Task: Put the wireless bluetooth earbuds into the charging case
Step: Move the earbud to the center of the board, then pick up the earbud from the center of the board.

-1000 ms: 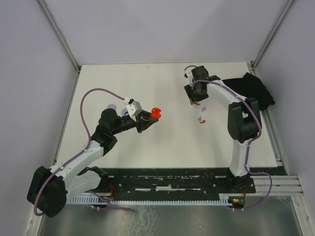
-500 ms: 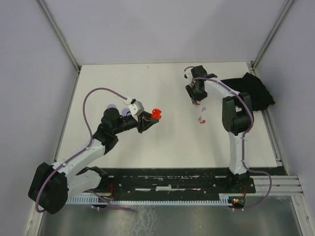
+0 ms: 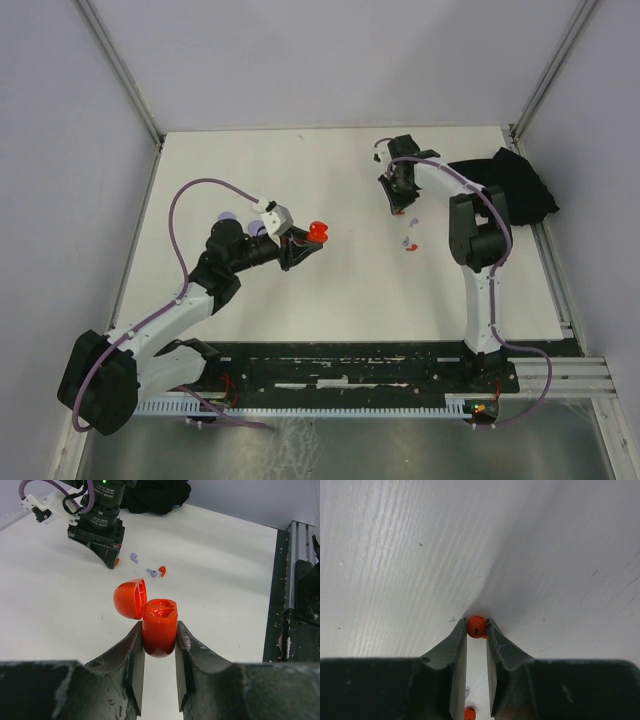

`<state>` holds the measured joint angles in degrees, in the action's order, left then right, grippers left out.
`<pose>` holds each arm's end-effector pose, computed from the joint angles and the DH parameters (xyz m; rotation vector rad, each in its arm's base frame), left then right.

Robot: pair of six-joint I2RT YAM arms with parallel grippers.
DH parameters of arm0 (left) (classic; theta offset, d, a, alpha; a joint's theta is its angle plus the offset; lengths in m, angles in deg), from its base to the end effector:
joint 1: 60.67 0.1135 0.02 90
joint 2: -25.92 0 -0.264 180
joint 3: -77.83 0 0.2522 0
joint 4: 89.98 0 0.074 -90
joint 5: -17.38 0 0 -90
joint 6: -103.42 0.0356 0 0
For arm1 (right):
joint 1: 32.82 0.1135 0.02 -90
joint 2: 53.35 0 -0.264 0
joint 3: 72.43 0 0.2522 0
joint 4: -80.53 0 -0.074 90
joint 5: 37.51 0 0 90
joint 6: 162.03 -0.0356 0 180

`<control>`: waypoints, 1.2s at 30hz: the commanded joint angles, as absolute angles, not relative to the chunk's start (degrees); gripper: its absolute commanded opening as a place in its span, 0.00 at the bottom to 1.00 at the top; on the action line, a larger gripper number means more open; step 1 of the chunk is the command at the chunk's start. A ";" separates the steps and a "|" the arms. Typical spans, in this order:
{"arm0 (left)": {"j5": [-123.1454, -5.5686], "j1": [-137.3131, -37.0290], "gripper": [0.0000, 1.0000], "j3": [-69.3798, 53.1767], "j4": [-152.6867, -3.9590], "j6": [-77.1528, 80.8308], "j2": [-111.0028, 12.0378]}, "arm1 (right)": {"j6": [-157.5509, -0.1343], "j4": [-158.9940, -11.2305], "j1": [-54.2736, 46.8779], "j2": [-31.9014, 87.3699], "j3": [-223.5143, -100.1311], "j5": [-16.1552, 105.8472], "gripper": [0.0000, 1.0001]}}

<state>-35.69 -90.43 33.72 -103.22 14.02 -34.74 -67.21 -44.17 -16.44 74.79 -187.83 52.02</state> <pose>0.1931 -0.1351 0.2659 0.9156 1.4277 -0.9071 0.4509 0.1328 0.1639 -0.5099 2.7128 0.0652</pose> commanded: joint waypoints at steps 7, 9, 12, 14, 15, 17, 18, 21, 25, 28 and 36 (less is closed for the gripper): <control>-35.84 -90.64 0.03 32.05 -105.05 17.02 -34.15 | -79.16 -42.35 -14.72 68.64 -181.03 42.64 0.23; -35.88 -90.68 0.03 32.11 -105.13 16.95 -33.95 | -80.59 -42.22 -13.51 67.94 -179.03 42.56 0.25; -35.81 -90.67 0.03 32.16 -105.29 16.77 -33.76 | -81.90 -43.09 -12.23 66.60 -175.78 42.84 0.28; -35.74 -90.73 0.03 32.23 -105.52 16.64 -33.59 | -82.04 -43.51 -11.63 65.64 -174.21 43.01 0.35; -35.71 -90.78 0.03 32.27 -105.57 16.59 -33.58 | -81.89 -43.66 -11.32 65.09 -173.49 43.18 0.38; -35.63 -90.82 0.03 32.26 -105.66 16.43 -33.43 | -81.45 -43.85 -10.89 64.06 -172.49 43.71 0.42; -35.66 -90.89 0.03 32.29 -105.74 16.41 -33.41 | -81.17 -43.76 -10.81 63.73 -172.16 44.01 0.43; -35.53 -90.99 0.03 32.33 -105.84 16.32 -33.25 | -80.69 -43.69 -10.13 62.60 -171.09 44.33 0.45; -35.53 -91.17 0.03 32.41 -105.97 16.19 -33.05 | -80.49 -43.15 -8.74 61.68 -169.83 44.23 0.45; -35.56 -91.18 0.03 32.45 -106.01 16.15 -32.87 | -81.00 -43.05 -7.69 60.88 -168.97 44.40 0.45; -35.53 -91.43 0.03 32.66 -106.52 15.88 -32.71 | -79.49 -41.05 -6.96 59.11 -171.71 50.07 0.45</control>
